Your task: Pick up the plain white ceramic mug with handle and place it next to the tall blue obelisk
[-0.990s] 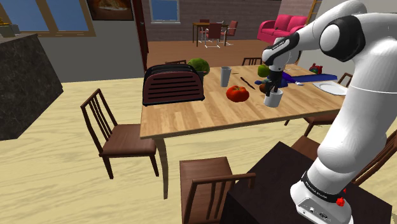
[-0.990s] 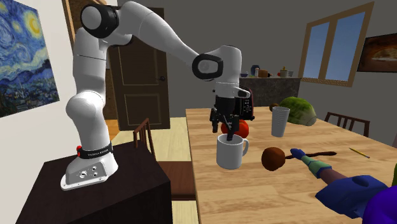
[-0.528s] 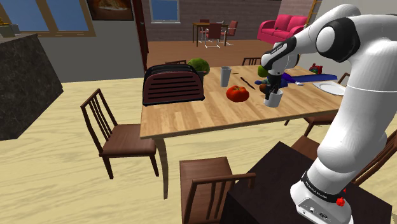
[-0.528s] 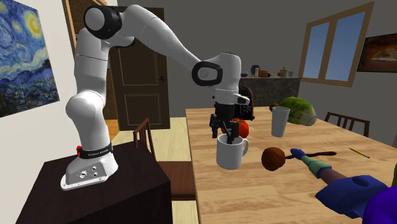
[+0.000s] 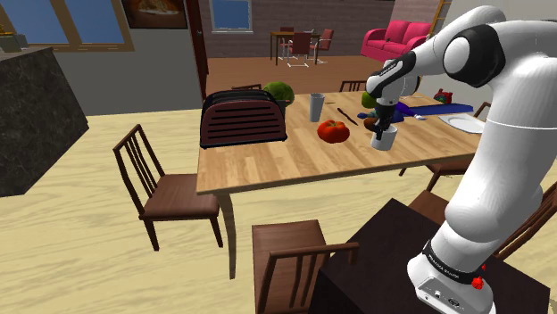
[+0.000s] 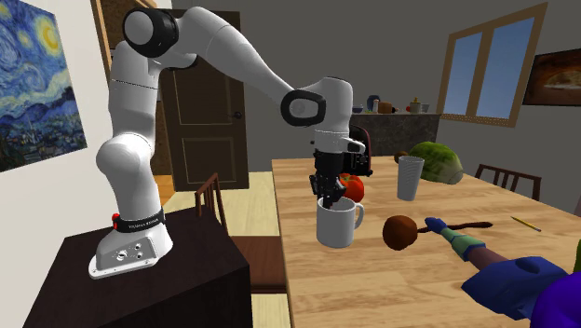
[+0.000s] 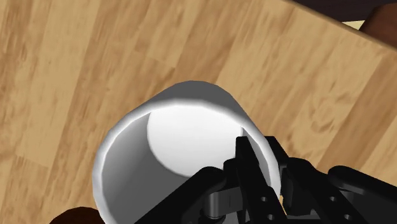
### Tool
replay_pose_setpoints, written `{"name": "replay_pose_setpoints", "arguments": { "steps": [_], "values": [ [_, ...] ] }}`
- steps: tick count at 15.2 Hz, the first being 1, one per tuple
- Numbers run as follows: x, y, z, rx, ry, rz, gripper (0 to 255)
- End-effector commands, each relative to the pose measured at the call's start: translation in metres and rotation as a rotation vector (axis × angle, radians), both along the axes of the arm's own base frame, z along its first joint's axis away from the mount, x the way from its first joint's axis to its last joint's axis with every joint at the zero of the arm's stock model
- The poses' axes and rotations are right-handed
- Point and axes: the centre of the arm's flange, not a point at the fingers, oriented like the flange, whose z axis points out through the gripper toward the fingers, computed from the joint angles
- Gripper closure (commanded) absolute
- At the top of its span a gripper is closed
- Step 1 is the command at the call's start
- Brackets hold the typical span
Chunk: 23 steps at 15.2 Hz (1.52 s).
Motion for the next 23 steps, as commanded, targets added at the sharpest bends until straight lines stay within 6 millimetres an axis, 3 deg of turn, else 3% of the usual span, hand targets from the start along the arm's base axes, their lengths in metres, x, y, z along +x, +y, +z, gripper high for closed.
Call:
{"name": "replay_pose_setpoints", "arguments": {
  "steps": [1,6,23],
  "values": [
    [0.0,0.0,0.0,0.0,0.0,0.0,255],
    [0.0,0.0,0.0,0.0,0.0,0.0,255],
    [0.0,0.0,0.09,0.0,0.0,0.0,255]
  ]
}}
